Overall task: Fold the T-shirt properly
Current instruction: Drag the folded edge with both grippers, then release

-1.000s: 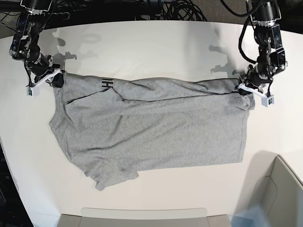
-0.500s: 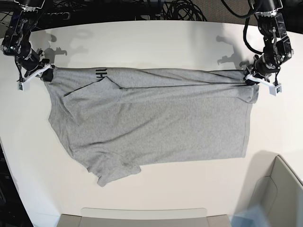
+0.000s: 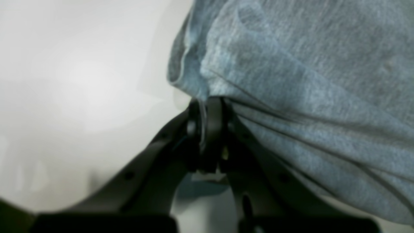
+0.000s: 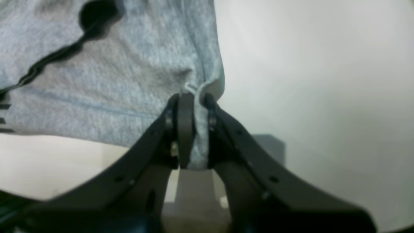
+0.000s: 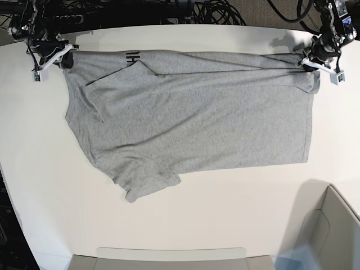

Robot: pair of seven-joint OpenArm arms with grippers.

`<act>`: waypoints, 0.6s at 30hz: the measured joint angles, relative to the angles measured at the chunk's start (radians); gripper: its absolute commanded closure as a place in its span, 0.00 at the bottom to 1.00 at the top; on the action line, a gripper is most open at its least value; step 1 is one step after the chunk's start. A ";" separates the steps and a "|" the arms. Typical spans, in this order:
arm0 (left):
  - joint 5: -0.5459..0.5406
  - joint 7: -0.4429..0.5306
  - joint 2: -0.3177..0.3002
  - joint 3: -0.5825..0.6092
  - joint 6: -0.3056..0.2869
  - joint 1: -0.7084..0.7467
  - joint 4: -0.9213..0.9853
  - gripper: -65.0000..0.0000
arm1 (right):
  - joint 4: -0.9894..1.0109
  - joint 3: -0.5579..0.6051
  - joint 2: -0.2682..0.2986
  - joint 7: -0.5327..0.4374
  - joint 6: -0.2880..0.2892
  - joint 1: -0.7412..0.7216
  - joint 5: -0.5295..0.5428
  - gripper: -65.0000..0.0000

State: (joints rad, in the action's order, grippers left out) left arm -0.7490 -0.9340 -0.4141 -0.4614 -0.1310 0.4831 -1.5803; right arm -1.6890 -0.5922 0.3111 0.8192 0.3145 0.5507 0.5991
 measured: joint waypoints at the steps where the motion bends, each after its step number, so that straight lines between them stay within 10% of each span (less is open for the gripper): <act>1: -0.001 0.012 -0.001 -0.002 0.000 0.013 -0.001 1.00 | -0.006 0.000 -0.008 -0.002 0.000 0.013 0.000 1.00; 11: 0.000 0.005 -0.002 -0.032 0.000 0.040 -0.010 0.99 | -0.023 0.001 -0.007 -0.007 0.000 0.045 0.007 1.00; 15: 0.031 -0.042 0.002 -0.030 0.015 0.050 -0.073 0.71 | -0.068 -0.003 -0.010 -0.002 0.000 0.048 -0.001 0.77; 18: 0.037 -0.045 0.003 -0.031 0.018 0.079 -0.142 0.71 | -0.125 -0.009 -0.021 0.001 0.000 0.056 -0.003 0.64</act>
State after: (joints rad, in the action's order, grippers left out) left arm -0.7120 -0.9791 -0.4107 -0.4919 -0.1127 0.5617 -1.7226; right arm -1.8137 -0.6010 0.2905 0.8200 0.3145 0.6071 0.5957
